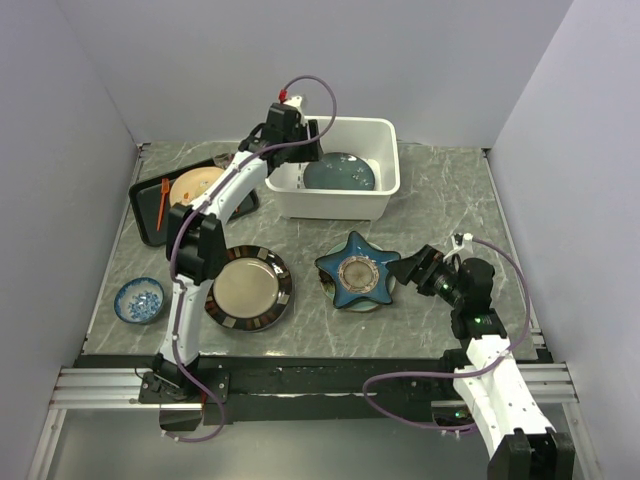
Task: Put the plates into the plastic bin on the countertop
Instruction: Place the plate in the plastic bin, then pick up the plate at the center of the board.
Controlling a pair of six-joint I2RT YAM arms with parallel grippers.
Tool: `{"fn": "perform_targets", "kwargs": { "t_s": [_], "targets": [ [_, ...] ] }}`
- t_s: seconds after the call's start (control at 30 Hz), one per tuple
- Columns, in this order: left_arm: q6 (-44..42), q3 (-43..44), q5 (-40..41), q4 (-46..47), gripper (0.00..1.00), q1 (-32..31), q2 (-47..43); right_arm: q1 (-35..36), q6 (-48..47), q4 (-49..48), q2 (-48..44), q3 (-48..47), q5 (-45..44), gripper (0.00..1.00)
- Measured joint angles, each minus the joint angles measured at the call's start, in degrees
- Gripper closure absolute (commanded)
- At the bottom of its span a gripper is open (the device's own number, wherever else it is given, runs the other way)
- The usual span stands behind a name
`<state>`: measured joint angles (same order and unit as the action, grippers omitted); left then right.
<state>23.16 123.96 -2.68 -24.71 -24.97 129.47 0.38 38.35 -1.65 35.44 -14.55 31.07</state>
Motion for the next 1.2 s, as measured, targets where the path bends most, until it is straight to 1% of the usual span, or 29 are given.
{"fn": "perform_targets", "kwargs": {
  "t_s": [0.23, 0.53, 0.8, 0.83, 0.93, 1.2],
  "targets": [
    [-1.2, -1.0, 1.4, -0.2, 0.32, -0.8, -3.8, 0.0, 0.2, -0.8, 0.3, 0.0, 0.0, 0.00],
    [-1.2, -5.3, 1.5, -0.1, 0.32, -1.6, -11.2, 0.0, -1.4, 1.3, -0.2, -0.1, -1.8, 0.02],
    [-1.1, -14.2, 0.9, 1.2, 0.32, -2.7, -19.1, 0.0, -2.2, 3.0, -0.3, -0.1, -3.2, 0.08],
    [-1.0, -15.3, 0.6, 1.5, 0.32, -2.9, -20.0, 0.0, -2.2, 3.0, -0.1, -0.1, -3.2, 0.12],
    [-1.0, -18.5, 0.0, 2.3, 0.32, -3.1, -22.0, 0.0, -2.3, 3.0, 1.0, -0.1, -3.0, 0.15],
    [0.1, -31.1, -0.5, 4.3, 0.31, -3.3, -28.6, 0.0, -3.3, 2.4, 3.6, -0.2, -2.1, 0.16]
  ]
}}
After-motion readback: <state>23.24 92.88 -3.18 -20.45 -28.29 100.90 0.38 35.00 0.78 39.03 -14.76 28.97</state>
